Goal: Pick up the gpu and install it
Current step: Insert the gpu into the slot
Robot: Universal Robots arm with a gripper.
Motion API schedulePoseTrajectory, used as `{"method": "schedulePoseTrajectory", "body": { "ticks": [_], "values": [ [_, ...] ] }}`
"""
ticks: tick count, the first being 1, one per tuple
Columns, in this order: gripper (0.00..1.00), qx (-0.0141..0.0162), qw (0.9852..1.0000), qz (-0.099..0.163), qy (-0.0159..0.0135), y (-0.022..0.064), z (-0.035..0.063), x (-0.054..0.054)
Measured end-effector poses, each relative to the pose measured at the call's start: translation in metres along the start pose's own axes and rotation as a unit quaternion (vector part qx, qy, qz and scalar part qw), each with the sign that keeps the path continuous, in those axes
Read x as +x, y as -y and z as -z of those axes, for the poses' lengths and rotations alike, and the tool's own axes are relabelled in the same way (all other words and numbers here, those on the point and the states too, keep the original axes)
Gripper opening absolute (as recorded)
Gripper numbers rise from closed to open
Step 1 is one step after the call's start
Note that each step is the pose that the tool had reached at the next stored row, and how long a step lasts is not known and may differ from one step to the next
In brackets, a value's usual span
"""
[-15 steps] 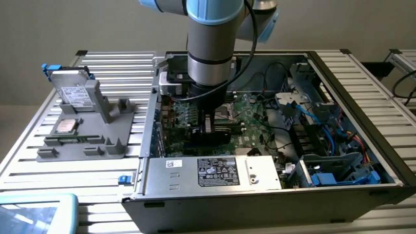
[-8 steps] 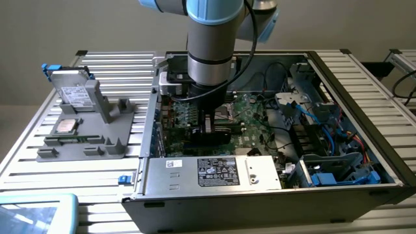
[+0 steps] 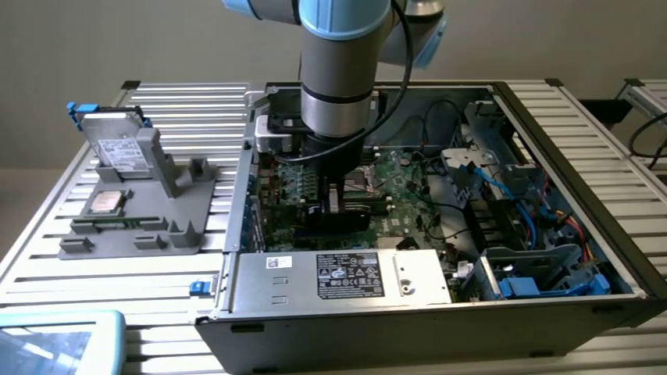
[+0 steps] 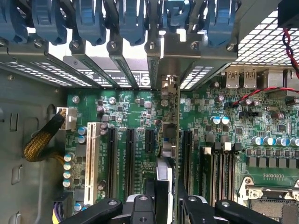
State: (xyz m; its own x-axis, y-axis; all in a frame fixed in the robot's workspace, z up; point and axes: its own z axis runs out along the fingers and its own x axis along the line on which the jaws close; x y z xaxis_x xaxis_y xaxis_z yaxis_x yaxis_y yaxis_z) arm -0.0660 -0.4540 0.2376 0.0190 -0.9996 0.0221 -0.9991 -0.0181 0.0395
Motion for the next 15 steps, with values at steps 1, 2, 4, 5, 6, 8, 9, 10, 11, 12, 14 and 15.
{"method": "schedulePoseTrajectory", "body": {
  "ticks": [1,2,4,5,6,8,9,10,11,12,14,15],
  "values": [
    [0.27,0.0,1.0,0.0,0.0,0.0,0.0,0.0],
    [0.27,0.0,1.0,0.001,-0.0001,0.0,0.0,0.0],
    [0.27,0.0001,1.0,0.002,-0.0001,0.0,-0.0001,0.0],
    [0.27,0.0001,1.0,0.003,-0.0001,0.0,-0.0001,0.0],
    [0.27,0.0001,1.0,0.004,-0.0001,0.0,-0.0001,0.0],
    [0.27,0.0001,1.0,0.005,-0.0002,0.0,-0.0001,0.0],
    [0.27,0.0001,1.0,0.005,-0.0002,0.0,-0.0001,0.0],
    [0.27,0.0001,1.0,0.006,-0.0002,0.0,-0.0001,0.0],
    [0.27,0.0002,1.0,0.006,-0.0002,0.0,-0.0001,0.0],
    [0.27,0.0001,1.0,0.006,-0.0003,0.0,-0.0002,0.0],
    [0.27,0.0002,1.0,0.007,-0.0003,0.0,-0.0003,0.0],
    [0.27,0.0002,1.0,0.007,-0.0003,0.0,-0.0003,0.0]
  ]
}}
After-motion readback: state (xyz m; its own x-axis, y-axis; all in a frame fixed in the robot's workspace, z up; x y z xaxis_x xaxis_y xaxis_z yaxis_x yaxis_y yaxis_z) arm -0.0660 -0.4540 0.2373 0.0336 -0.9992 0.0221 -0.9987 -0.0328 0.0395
